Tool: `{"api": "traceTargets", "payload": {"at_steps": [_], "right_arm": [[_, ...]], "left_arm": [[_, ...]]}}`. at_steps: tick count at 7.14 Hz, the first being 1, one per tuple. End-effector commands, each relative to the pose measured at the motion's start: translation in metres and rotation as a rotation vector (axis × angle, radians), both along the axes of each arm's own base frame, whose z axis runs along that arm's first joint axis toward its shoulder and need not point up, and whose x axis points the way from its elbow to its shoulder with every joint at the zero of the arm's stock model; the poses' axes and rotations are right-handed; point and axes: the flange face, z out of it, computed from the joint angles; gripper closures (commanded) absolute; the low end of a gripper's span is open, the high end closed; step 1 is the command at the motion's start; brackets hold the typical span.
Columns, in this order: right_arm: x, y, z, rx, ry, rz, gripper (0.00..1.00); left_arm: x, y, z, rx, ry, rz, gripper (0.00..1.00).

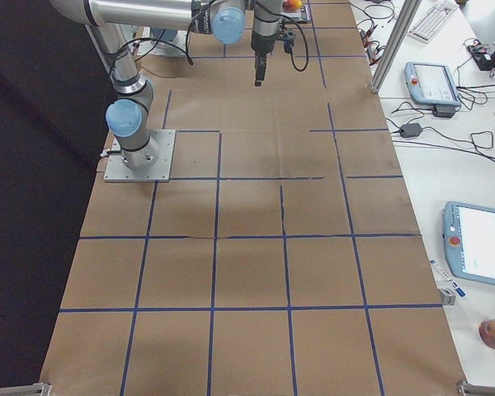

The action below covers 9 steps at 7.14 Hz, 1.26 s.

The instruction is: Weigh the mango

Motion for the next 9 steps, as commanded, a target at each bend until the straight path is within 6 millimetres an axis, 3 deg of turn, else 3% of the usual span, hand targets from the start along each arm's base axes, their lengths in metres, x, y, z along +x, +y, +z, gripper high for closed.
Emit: {"api": "traceTargets", "payload": {"at_steps": [1, 3, 4, 7, 9], "right_arm": [[0.0, 0.0, 0.0, 0.0, 0.0, 0.0, 0.0], [0.0, 0.0, 0.0, 0.0, 0.0, 0.0, 0.0], [0.0, 0.0, 0.0, 0.0, 0.0, 0.0, 0.0], [0.0, 0.0, 0.0, 0.0, 0.0, 0.0, 0.0], [0.0, 0.0, 0.0, 0.0, 0.0, 0.0, 0.0]], "left_arm": [[-0.099, 0.06, 0.024, 0.058, 0.014, 0.102, 0.0], [-0.135, 0.07, 0.019, 0.063, 0.005, 0.04, 0.0], [-0.14, 0.074, 0.022, 0.06, -0.002, 0.024, 0.0], [-0.139, 0.091, 0.023, 0.058, -0.032, 0.023, 0.0], [-0.139, 0.089, 0.019, 0.053, -0.039, 0.05, 0.0]]}}
